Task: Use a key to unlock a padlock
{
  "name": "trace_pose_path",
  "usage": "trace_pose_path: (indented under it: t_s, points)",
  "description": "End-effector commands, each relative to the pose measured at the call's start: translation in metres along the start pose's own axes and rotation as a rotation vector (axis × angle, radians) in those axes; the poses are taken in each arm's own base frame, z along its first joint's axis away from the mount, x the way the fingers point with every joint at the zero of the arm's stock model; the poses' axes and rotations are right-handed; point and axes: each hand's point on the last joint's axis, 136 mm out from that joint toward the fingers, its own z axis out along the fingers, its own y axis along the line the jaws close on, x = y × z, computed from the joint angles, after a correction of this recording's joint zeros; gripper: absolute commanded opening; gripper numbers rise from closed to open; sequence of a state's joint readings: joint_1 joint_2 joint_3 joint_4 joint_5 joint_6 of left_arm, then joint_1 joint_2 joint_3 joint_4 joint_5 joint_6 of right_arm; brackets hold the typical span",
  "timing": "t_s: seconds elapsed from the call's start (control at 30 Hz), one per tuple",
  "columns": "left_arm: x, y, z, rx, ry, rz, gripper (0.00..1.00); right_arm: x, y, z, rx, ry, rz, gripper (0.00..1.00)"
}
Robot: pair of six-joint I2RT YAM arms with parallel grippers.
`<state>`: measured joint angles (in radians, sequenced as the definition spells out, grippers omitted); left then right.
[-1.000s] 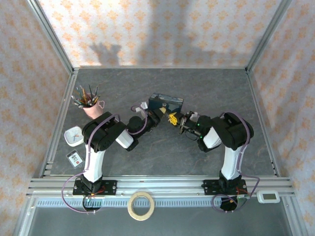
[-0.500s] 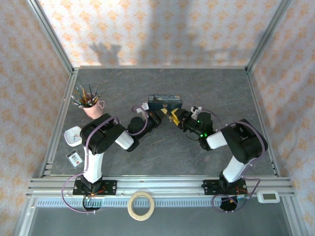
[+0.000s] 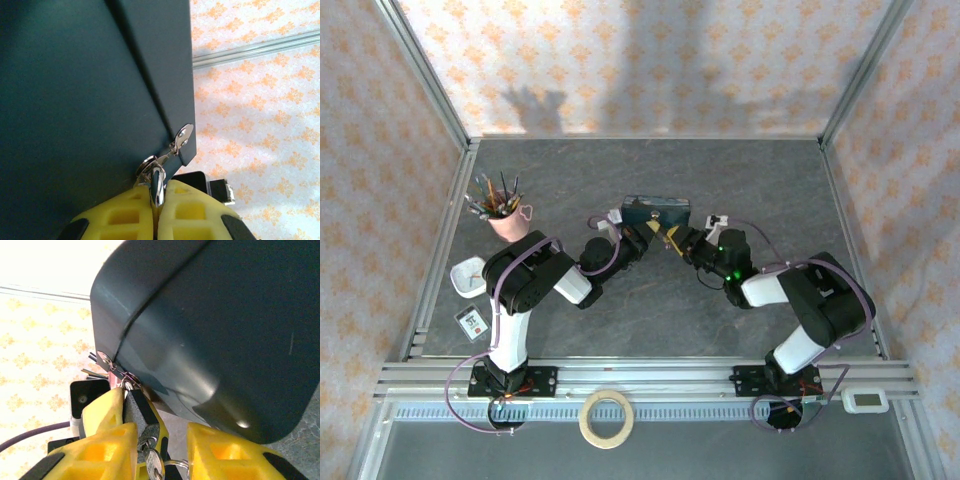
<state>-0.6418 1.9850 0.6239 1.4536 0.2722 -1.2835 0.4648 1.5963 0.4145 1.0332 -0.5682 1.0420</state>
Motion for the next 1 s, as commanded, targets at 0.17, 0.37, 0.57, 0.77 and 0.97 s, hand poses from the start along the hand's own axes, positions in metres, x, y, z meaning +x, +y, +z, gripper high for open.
trace_pose_path:
  t_s: [0.17, 0.37, 0.57, 0.77, 0.97]
  points:
    - [-0.006, -0.041, 0.001, 0.120, -0.025, 0.008, 0.00, 0.008, 0.013, 0.005, -0.058, 0.027, -0.033, 0.30]
    - [-0.004, -0.039, 0.004, 0.115, -0.012, 0.005, 0.00, 0.008, 0.020, 0.004, -0.078, 0.029, -0.042, 0.23]
    - [-0.003, -0.038, 0.003, 0.112, -0.011, 0.002, 0.00, 0.010, 0.026, 0.008, -0.117, 0.048, -0.016, 0.18]
    - [-0.002, -0.039, 0.004, 0.119, -0.003, -0.007, 0.00, 0.013, 0.026, 0.010, -0.148, 0.059, 0.012, 0.16]
    - [-0.001, -0.040, 0.003, 0.127, -0.001, -0.012, 0.00, 0.011, 0.024, 0.009, -0.152, 0.048, 0.020, 0.00]
